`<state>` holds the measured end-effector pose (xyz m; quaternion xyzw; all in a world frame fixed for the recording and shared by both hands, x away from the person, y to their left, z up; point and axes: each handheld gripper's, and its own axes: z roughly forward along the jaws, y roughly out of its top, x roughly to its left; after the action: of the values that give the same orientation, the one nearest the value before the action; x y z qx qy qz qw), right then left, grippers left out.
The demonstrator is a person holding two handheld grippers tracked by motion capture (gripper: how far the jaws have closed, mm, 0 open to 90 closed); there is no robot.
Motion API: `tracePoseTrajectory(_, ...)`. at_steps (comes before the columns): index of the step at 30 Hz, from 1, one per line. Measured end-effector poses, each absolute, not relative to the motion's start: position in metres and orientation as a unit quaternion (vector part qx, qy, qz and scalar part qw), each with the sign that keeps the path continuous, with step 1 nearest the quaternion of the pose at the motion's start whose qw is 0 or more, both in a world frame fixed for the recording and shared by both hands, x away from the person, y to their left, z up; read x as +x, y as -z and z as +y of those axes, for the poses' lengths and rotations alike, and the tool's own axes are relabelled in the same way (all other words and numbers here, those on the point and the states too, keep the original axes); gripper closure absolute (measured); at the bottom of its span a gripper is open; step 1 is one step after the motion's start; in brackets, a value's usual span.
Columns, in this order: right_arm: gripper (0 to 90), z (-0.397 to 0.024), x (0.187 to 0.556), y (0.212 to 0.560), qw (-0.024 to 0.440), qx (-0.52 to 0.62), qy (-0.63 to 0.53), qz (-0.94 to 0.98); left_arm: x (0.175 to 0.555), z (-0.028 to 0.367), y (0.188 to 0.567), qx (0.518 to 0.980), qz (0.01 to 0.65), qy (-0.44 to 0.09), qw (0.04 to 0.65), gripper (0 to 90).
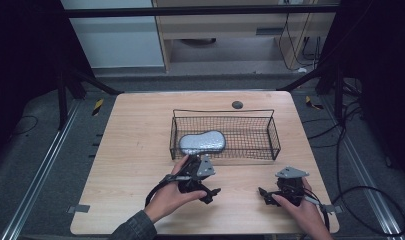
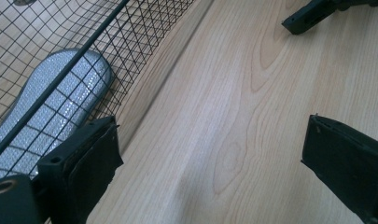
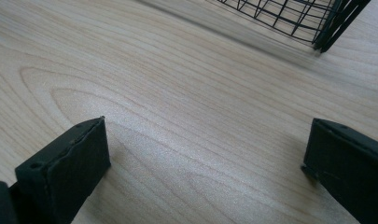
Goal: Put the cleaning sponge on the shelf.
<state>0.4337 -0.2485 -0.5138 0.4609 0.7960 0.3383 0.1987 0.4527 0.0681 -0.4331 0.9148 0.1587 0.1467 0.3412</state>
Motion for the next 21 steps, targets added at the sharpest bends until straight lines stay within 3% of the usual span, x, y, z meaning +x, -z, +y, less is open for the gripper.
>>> tracePoseTrajectory(21,0.3,-0.248,0.434,0.514,0.199,0.461,-0.338,0.796,0.452,0.130,0.464,0.905,0.237,-0.146,0.322,3.6)
